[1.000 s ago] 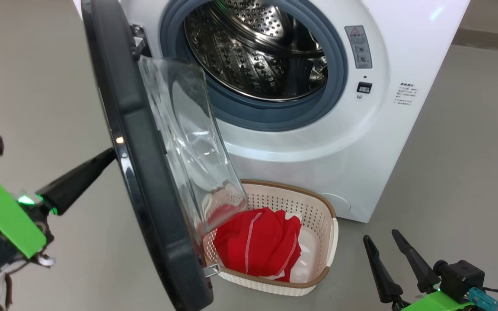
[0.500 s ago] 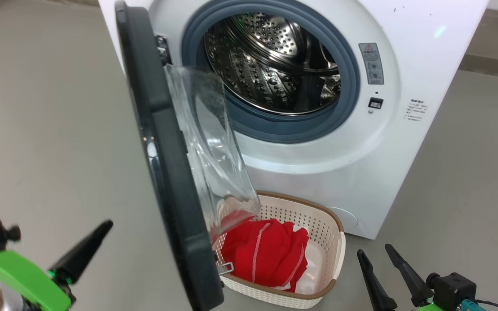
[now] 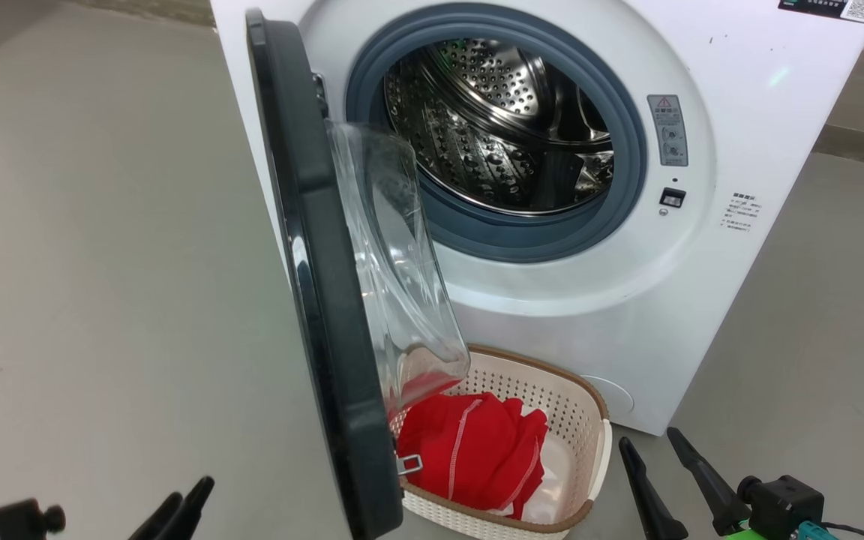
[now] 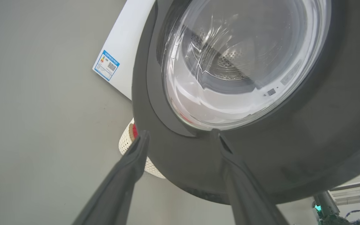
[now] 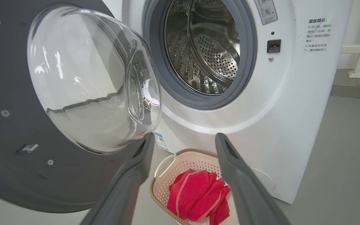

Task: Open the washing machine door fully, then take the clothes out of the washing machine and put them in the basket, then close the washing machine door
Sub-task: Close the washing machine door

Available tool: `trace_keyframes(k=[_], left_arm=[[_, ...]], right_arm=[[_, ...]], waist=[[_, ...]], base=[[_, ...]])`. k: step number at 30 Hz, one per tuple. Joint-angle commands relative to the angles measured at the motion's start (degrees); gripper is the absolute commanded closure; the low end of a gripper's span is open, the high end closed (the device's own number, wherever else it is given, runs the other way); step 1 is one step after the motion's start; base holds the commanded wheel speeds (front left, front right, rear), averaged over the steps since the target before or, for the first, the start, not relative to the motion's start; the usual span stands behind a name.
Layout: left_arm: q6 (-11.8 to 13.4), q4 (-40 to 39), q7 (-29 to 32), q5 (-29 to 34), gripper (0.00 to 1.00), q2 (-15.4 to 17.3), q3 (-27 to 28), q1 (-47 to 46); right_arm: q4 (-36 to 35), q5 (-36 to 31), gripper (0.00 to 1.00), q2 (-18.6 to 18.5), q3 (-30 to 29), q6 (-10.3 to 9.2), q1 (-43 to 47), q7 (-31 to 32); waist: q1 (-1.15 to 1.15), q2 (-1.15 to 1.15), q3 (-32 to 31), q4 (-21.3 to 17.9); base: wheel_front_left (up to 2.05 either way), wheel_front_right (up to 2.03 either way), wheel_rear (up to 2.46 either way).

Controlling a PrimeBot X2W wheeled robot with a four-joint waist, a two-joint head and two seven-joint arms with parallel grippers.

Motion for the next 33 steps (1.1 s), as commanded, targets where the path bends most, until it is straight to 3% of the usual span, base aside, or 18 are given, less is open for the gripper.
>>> trace_keyframes(k=[1, 12, 18, 33], left_arm=[[-0.4, -0.4, -1.3, 0.3, 0.0, 1.8, 1.9, -1.7], [-0.4, 7.4, -16.0, 5.1, 0.0, 0.5, -4.3, -1.7], [-0.4, 13.3, -20.9, 12.1, 0.0, -1.4, -4.1, -2.7], [-0.3, 5.9, -21.1, 49.6, 0.0, -16.2, 16.5, 2.4]], right_arm=[[-1.2, 0.2, 0.0, -0.6, 1.2, 0.42, -1.1, -0.4], [-1.0, 0.2, 0.0, -0.6, 1.3, 0.42, -1.4, -0.4], [-0.8, 0.3, 0.0, -0.7, 1.1, 0.42, -1.5, -0.4], [-2.2, 0.4, 0.0, -1.0, -0.6, 0.42, -1.1, -0.4]], waist=[[0.0, 0.0, -0.1, 0.1], [0.0, 0.0, 0.1, 0.4], [0.0, 0.0, 0.2, 0.1], [0.0, 0.0, -0.2, -0.7]], base=[[0.0, 0.0, 0.0], [0.0, 0.0, 0.0], [0.0, 0.0, 0.0], [0.0, 0.0, 0.0]])
